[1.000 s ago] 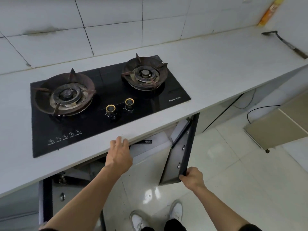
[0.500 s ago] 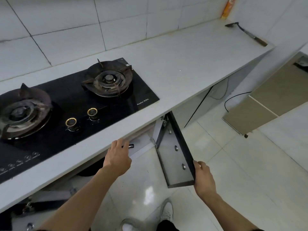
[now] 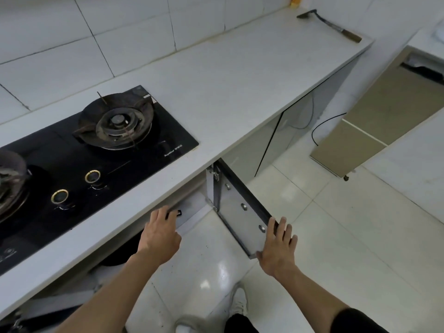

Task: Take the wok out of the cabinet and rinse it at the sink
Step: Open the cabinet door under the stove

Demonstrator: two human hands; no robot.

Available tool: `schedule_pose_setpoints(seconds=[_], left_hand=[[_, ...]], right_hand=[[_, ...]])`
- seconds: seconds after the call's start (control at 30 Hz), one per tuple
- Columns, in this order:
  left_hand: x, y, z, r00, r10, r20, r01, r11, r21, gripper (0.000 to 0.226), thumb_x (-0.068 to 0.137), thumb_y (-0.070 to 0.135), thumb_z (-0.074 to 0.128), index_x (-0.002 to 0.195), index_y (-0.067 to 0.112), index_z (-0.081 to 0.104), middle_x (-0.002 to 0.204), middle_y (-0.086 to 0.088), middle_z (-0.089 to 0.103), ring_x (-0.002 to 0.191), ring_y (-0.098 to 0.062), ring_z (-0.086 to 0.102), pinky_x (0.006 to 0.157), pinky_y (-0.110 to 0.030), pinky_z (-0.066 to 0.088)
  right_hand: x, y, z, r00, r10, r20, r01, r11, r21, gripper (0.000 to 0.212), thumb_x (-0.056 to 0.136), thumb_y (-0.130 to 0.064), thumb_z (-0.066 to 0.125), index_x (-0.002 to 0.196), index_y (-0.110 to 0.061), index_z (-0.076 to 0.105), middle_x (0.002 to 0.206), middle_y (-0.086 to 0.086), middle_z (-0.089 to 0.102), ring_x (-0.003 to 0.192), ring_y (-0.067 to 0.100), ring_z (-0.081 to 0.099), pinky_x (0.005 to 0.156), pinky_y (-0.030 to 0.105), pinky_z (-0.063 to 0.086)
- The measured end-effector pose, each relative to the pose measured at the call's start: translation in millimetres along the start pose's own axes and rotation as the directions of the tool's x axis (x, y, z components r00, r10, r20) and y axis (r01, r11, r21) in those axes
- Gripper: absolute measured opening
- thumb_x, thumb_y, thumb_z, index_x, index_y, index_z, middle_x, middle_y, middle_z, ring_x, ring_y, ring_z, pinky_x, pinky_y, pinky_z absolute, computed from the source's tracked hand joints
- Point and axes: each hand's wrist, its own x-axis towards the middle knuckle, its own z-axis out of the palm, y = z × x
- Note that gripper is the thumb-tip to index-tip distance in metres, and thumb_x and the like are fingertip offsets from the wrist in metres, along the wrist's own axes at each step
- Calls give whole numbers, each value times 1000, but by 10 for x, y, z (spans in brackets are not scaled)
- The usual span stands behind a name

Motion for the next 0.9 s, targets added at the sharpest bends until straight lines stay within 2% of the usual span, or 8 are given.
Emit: schedule_pose_setpoints(seconds=[0.17,0.33,0.53,0.7,0.9], left_hand=[[111,129,-43,1000,6,12,-7,1000,20,57,89,28,55,141,16,37,149,-6,28,136,-26,28,109,-38,37],[224,280,-59,1000,-2,13,2,1000,-5,58,89,28,55,142,15,36,150,-5,28,137,-25,27,110,-37,37],[261,440,-76,1000,-15,17,15,1000,-28,57,91,30,56,142,15,36,151,-5,27,138,-25,25,112,-39,35],[230,444,-164,1000,-16,12,17,999,-45,58,91,30,54,144,16,34,153,-6,25,140,-26,23,113,-39,34],[18,233,-311,999,-44,-21,41,994,-102,58,91,26,52,144,15,32,151,-5,25,137,-23,27,113,-36,33]], right_hand=[[296,292,-142,1000,-2,-3,2,1000,-12,111,89,-53,56,146,-8,-29,157,25,-22,147,42,-12,120,55,6],[611,485,-390,999,1,41,-3,999,54,105,89,-45,59,150,-14,-20,160,20,-14,148,40,-8,120,55,7],[546,508,-316,999,-34,38,30,995,97,108,86,-45,62,151,-15,-18,160,18,-15,147,41,-11,119,56,4],[482,449,-403,998,-20,57,12,990,138,99,90,-46,57,152,-14,-14,160,19,-13,148,40,-9,119,55,6],[296,249,-548,993,-107,-54,114,981,157,85,93,-44,54,154,-13,3,162,17,2,149,34,4,121,47,14]])
